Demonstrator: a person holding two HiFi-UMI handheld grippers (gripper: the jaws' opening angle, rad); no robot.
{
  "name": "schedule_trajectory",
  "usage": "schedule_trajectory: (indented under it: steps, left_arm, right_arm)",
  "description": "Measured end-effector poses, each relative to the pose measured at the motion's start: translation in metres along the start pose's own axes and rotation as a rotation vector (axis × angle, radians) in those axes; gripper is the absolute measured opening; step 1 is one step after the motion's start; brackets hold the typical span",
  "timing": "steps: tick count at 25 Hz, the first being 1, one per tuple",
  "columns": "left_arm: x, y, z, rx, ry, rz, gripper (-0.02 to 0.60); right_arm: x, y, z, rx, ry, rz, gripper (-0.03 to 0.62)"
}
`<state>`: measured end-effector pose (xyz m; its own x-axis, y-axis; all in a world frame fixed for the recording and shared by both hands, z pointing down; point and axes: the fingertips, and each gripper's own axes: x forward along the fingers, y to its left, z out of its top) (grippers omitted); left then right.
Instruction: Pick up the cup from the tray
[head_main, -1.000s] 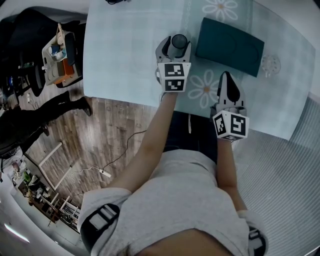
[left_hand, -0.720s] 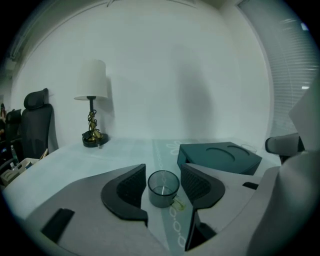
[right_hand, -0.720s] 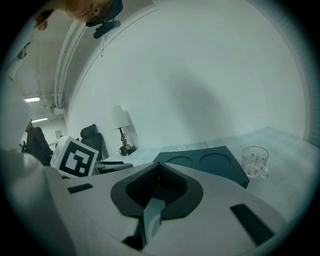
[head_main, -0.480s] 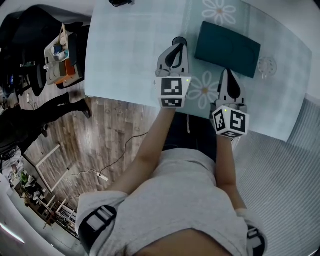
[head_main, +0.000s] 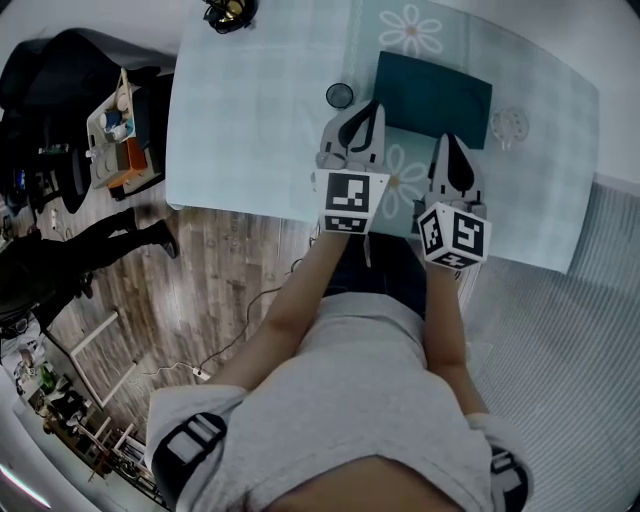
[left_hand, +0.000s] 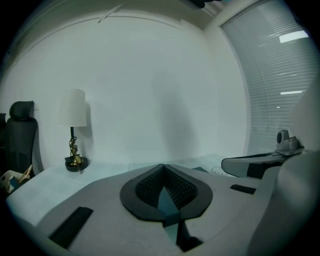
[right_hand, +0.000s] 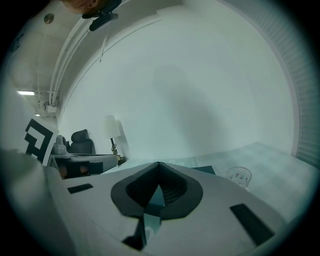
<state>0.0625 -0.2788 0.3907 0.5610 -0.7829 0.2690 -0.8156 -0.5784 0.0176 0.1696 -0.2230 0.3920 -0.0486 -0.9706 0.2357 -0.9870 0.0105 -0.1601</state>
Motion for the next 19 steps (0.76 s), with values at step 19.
schedule_trajectory:
  steps: [19]
  left_arm:
    - [-0.007,-0.03,0.021,0.043,-0.023,-0.026,0.008]
  right_arm:
    - [-0.015,-0.011,0.016,-0.012,-0.024,-0.048,0.007]
